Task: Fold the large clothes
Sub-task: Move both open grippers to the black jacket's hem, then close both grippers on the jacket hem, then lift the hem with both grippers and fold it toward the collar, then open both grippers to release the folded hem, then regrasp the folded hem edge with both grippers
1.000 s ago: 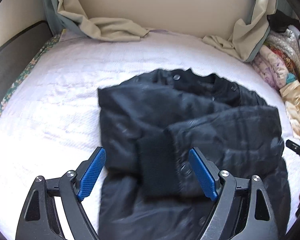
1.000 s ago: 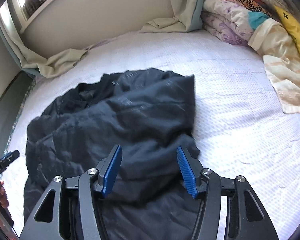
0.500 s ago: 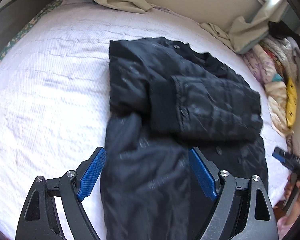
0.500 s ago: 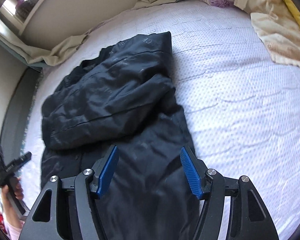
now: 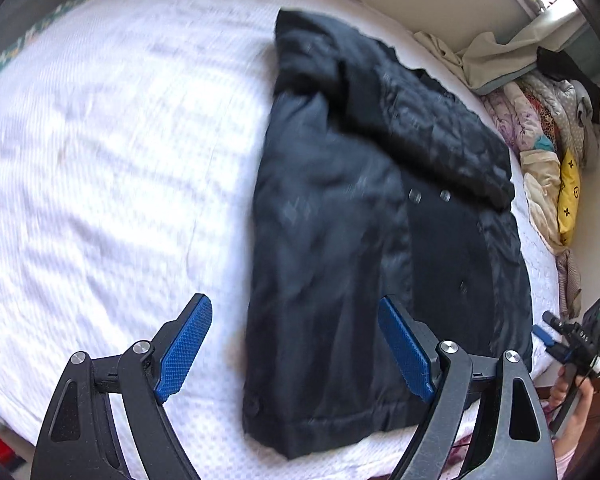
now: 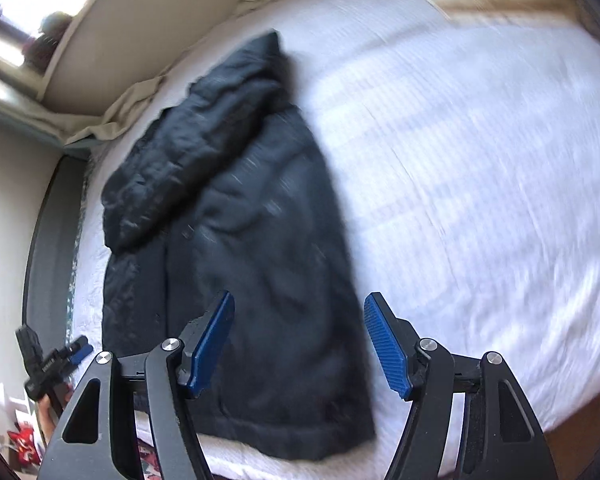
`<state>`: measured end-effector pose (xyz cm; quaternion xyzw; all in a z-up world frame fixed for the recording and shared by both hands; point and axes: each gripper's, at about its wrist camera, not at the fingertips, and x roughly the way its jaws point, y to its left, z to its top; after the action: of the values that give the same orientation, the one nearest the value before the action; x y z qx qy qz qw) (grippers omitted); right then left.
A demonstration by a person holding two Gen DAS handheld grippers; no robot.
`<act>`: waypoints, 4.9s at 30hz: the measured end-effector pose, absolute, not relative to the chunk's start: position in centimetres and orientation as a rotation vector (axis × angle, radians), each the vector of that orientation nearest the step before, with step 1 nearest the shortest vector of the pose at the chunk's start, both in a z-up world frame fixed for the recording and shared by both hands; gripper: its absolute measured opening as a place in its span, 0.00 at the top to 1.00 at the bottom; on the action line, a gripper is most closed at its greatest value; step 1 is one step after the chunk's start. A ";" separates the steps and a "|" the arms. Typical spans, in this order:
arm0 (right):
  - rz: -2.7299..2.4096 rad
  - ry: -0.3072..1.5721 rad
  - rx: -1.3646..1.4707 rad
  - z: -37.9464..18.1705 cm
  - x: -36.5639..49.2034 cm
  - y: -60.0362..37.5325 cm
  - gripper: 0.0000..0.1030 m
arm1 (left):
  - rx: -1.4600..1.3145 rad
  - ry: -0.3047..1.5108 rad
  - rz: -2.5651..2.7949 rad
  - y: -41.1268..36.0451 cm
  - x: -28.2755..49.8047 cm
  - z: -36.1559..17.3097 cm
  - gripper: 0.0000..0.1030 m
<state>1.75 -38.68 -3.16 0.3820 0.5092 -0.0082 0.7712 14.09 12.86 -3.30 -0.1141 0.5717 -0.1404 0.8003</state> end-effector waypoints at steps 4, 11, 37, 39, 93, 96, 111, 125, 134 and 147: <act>-0.010 1.114 0.880 -5.3 0.0 -38.2 0.36 | -0.321 1.251 -0.289 14.1 12.9 -5.3 0.15; 0.063 1.087 0.936 -7.5 -1.2 -37.3 0.36 | -0.357 1.277 -0.372 13.6 11.9 -7.2 0.15; 0.309 0.989 0.950 -5.0 -3.2 -35.7 0.93 | -0.396 1.209 -0.575 12.8 7.5 -3.0 0.81; 0.319 0.991 0.938 -4.1 -4.3 -35.5 0.93 | -0.394 1.211 -0.583 13.3 6.3 -2.4 0.81; 0.200 0.902 0.887 -2.2 22.6 -38.3 0.85 | -0.539 1.182 -0.440 7.8 30.5 -0.4 0.59; 0.187 0.898 0.917 -3.0 23.0 -39.2 0.80 | -0.539 1.140 -0.456 7.9 30.6 0.4 0.52; 0.095 0.823 0.932 -1.6 22.4 -42.0 0.41 | -0.683 1.097 -0.493 11.6 31.3 1.8 0.45; 0.053 0.774 0.820 0.9 20.4 -43.1 0.41 | -0.278 0.970 -0.314 9.5 29.8 4.5 0.35; 0.052 0.917 0.676 -1.3 21.3 -41.1 0.38 | -0.235 1.138 -0.268 8.8 30.8 -0.2 0.30; 0.113 1.009 0.485 -1.3 20.5 -37.7 0.92 | -0.177 1.194 -0.305 7.1 28.7 -0.9 0.84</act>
<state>20.55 -37.70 -1.30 0.2298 0.4785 0.0537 0.8458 28.69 7.07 -0.88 -0.0831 0.5592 -0.1429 0.8124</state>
